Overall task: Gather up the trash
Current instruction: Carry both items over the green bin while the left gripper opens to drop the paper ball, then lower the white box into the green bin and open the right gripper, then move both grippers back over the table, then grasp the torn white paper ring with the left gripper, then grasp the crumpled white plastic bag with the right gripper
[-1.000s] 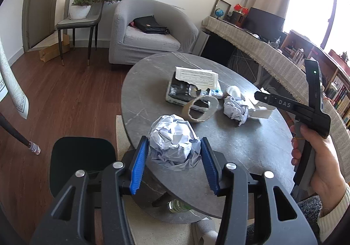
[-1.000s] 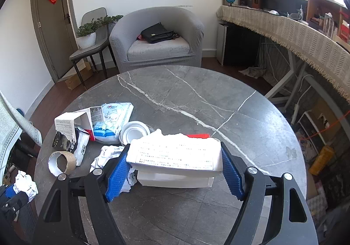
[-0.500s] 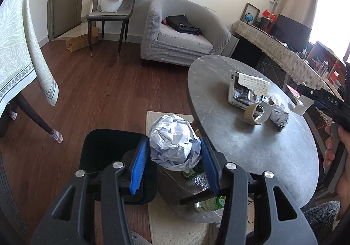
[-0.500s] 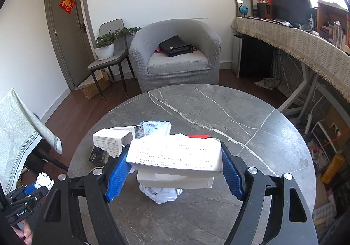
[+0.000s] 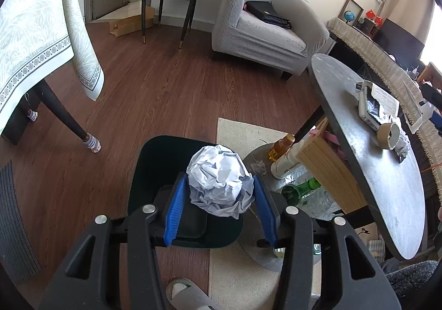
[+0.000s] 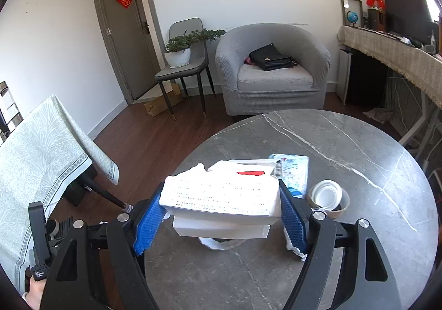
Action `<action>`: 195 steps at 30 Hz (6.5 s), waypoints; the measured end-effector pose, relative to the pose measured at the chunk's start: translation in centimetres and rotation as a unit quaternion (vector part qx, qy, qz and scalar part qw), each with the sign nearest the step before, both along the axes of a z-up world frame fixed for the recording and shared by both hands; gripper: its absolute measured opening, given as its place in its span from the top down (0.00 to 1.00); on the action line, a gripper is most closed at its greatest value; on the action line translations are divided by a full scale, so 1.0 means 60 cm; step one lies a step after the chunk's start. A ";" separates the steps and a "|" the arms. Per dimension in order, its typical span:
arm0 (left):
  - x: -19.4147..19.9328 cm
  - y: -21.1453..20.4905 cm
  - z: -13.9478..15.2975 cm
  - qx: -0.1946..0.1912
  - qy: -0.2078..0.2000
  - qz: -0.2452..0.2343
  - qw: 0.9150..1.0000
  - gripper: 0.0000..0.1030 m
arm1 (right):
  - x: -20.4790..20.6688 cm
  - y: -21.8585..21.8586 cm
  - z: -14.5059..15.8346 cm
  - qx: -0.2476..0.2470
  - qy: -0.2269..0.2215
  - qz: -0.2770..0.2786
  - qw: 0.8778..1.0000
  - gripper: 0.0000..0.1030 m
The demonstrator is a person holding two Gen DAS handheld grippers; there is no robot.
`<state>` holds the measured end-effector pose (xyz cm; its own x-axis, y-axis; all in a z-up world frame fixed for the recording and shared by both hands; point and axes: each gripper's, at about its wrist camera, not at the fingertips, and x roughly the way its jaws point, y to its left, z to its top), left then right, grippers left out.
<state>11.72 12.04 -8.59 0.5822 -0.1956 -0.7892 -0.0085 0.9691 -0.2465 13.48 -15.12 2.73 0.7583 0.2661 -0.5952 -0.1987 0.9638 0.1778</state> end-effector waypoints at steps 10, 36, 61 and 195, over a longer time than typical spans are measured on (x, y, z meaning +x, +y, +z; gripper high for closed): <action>0.012 0.030 -0.082 0.014 0.075 0.000 0.997 0.50 | 0.013 0.108 -0.012 0.011 0.012 0.066 0.998 0.25; 0.014 0.141 -0.133 -0.028 0.103 0.037 0.994 0.26 | 0.051 0.340 -0.132 -0.037 0.076 0.152 0.985 0.25; -0.060 0.183 0.057 -0.041 -0.055 0.096 0.993 0.60 | 0.082 0.393 -0.328 -0.105 0.195 0.161 0.962 0.24; 0.057 -0.314 0.087 -0.006 -0.099 -0.136 0.986 0.46 | 0.007 -0.118 -0.113 -0.068 0.081 0.016 0.994 0.35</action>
<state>15.16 -6.81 -3.37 0.6493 -0.3742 -0.6621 0.3010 0.9259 -0.2281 13.93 -22.20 -4.04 0.6417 0.1974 -0.7411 -0.2095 0.9747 0.0782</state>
